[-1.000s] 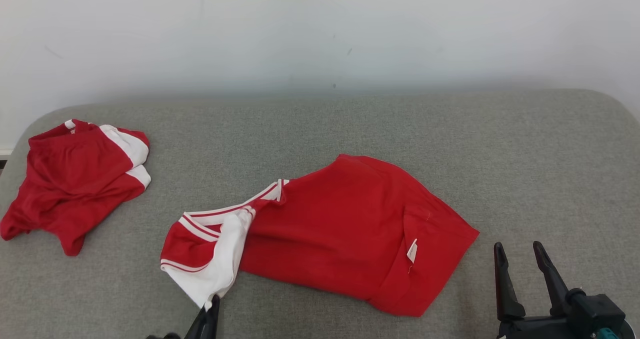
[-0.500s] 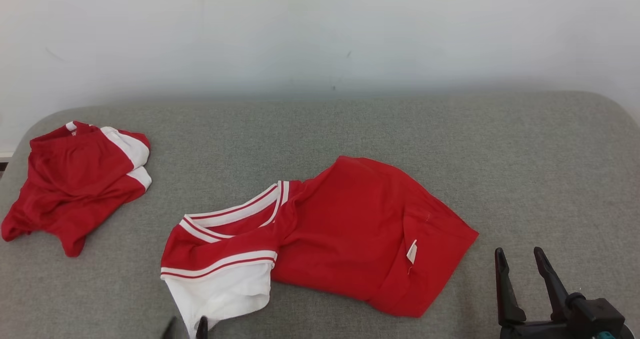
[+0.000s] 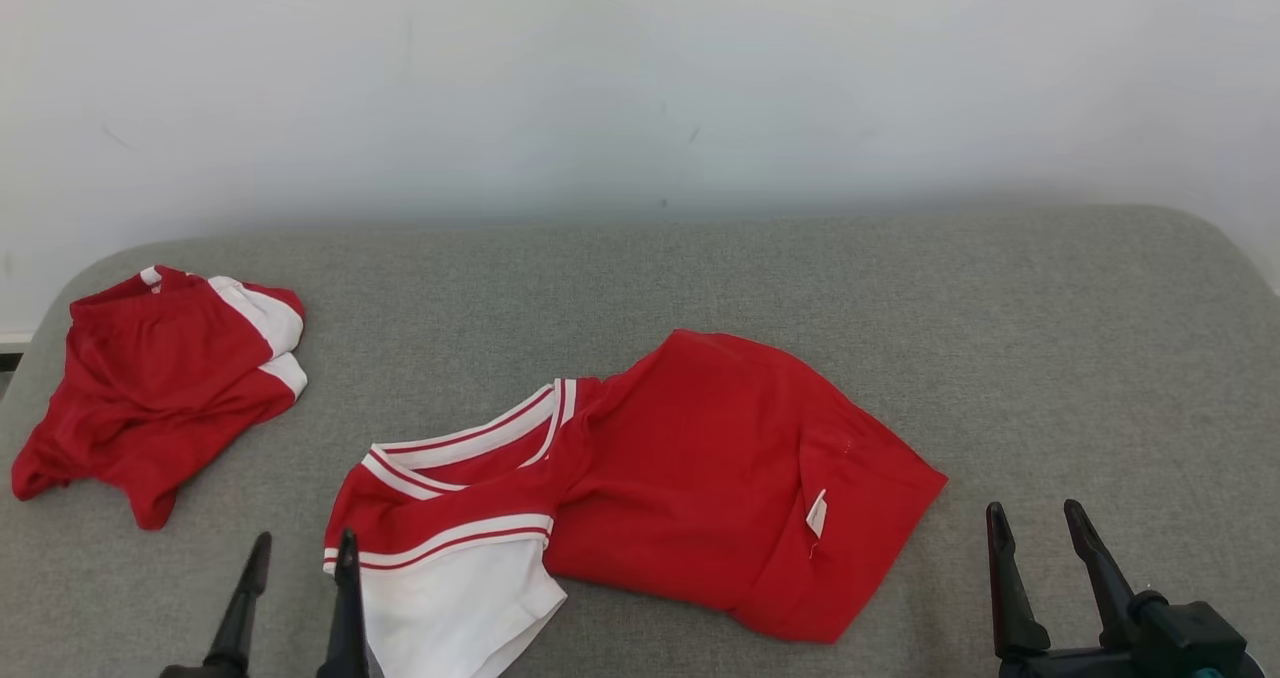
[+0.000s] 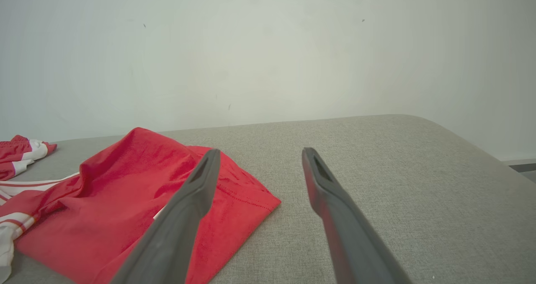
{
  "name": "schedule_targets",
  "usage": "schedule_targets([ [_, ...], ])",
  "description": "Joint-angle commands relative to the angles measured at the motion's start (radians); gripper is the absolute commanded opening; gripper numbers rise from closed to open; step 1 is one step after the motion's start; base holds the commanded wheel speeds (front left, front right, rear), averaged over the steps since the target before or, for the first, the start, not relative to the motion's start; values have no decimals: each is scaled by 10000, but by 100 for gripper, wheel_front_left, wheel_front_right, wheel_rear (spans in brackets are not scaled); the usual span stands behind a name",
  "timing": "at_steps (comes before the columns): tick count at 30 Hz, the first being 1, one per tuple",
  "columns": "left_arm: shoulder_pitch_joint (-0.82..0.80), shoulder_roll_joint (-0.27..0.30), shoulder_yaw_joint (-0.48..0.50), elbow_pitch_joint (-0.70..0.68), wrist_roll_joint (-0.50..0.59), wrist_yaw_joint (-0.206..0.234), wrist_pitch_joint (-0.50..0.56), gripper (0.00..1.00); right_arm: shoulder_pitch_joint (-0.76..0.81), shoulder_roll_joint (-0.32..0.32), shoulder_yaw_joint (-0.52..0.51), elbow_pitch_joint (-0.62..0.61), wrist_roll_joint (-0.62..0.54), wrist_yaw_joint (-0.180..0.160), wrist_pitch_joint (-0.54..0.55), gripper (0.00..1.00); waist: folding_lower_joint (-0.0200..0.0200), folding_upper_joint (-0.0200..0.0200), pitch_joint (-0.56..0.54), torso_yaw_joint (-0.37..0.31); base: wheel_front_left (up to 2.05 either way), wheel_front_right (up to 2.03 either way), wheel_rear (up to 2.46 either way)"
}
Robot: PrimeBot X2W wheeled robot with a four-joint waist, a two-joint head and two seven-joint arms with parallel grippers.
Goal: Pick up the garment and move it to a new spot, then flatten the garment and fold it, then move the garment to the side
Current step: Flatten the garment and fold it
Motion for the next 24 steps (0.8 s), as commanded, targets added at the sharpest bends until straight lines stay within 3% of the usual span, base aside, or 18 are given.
schedule_targets([
  [1,44,-41,100,-119,40,59,-34,100,106,-49,19,-21,33,-23,-4,100,0,-1,-46,-30,0,0,0],
  [5,292,-181,518,-488,89,240,-34,100,257,-103,97,-104,43,-23,-4,100,0,-1,-160,-86,0,0,0],
  [11,486,-258,887,-529,178,173,-34,100,503,-227,88,-203,62,-23,-4,100,0,-1,-214,-116,0,0,0],
  [24,175,-341,813,-360,358,-28,-35,100,186,-324,366,82,159,-23,-5,100,0,-1,-64,257,0,0,0],
])
